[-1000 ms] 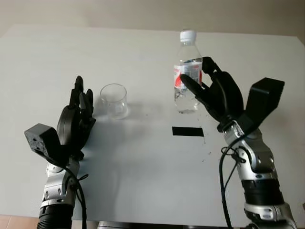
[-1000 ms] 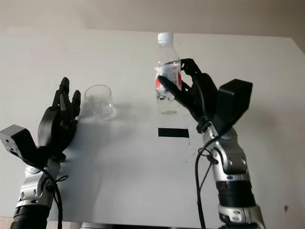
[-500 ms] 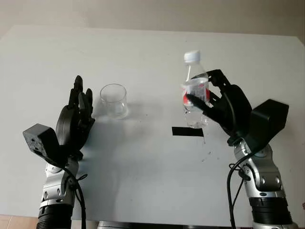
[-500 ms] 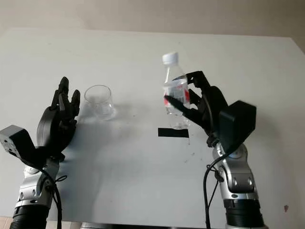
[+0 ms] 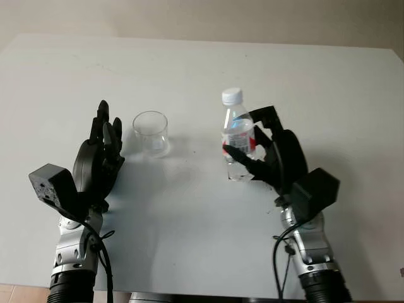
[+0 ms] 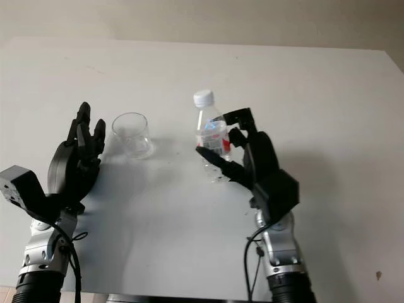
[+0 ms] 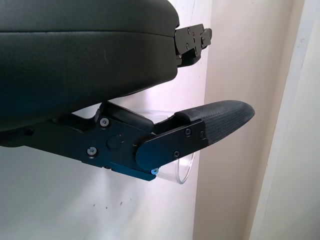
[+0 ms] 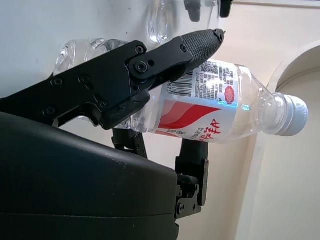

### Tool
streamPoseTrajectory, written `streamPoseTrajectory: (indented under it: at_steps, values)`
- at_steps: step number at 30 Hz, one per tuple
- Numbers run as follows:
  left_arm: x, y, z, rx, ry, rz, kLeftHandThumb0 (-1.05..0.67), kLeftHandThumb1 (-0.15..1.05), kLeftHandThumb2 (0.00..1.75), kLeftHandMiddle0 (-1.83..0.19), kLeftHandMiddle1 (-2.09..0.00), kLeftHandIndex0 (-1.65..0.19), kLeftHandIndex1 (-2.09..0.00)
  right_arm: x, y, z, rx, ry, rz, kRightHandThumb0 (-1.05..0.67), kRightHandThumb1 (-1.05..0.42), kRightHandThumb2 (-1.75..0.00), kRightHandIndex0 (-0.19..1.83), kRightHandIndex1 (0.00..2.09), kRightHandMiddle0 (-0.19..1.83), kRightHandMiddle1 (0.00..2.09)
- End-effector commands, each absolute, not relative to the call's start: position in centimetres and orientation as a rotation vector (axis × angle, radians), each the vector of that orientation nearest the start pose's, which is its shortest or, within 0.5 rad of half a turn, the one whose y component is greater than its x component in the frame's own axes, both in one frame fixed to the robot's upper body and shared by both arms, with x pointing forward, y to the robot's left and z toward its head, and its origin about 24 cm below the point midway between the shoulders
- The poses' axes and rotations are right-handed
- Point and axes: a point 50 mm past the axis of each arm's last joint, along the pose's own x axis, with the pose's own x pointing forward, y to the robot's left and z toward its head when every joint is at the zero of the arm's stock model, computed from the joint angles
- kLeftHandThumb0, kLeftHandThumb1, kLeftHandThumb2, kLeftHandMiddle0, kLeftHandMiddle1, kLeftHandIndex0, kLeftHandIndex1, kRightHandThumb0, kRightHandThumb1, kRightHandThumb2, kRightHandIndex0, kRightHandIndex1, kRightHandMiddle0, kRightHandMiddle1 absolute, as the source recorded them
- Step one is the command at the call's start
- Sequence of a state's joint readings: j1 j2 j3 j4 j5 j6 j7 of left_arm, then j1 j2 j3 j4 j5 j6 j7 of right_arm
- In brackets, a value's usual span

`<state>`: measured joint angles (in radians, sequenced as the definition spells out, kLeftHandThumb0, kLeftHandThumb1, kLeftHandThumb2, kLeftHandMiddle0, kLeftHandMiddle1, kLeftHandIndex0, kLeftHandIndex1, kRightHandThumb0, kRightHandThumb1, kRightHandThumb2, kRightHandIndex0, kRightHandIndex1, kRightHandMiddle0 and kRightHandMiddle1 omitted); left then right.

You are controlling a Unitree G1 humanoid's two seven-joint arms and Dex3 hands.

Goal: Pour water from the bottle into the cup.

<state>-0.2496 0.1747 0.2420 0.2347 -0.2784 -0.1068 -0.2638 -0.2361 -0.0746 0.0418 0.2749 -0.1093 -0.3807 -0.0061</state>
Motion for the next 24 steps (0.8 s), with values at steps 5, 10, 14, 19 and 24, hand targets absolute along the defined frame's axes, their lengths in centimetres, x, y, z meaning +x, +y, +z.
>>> streamPoseTrajectory:
  at_steps: [5, 10, 14, 19, 24]
  values:
    - [29.6, 22.2, 8.0, -0.110, -0.191, -0.058, -0.78, 1.05, 0.77, 0.11, -0.05, 0.16, -0.05, 29.6, -12.6, 7.2, -0.179, -0.376, 0.099, -0.42, -1.05, -0.33, 1.19, 2.09, 0.83, 2.09]
    - [29.6, 22.3, 8.0, -0.103, -0.188, -0.059, -0.78, 1.05, 0.78, 0.11, -0.05, 0.17, -0.05, 29.7, -12.6, 6.8, -0.186, -0.381, 0.083, -0.41, -1.05, -0.32, 1.24, 2.09, 0.86, 2.09]
    - [29.5, 22.4, 8.0, -0.098, -0.190, -0.056, -0.78, 1.05, 0.77, 0.10, -0.06, 0.16, -0.05, 29.5, -12.7, 6.6, -0.213, -0.399, 0.077, -0.38, -1.05, -0.33, 1.26, 2.09, 0.89, 2.09]
    - [29.4, 22.6, 7.9, -0.100, -0.186, -0.052, -0.77, 1.05, 0.76, 0.10, -0.06, 0.16, -0.06, 29.2, -13.2, 6.4, -0.259, -0.418, 0.050, -0.38, -1.05, -0.32, 1.27, 2.09, 0.90, 2.09]
    - [29.3, 22.7, 7.9, -0.097, -0.186, -0.055, -0.77, 1.05, 0.76, 0.09, -0.06, 0.15, -0.06, 29.2, -13.6, 6.1, -0.266, -0.413, 0.037, -0.38, -1.05, -0.31, 1.27, 2.09, 0.90, 2.09]
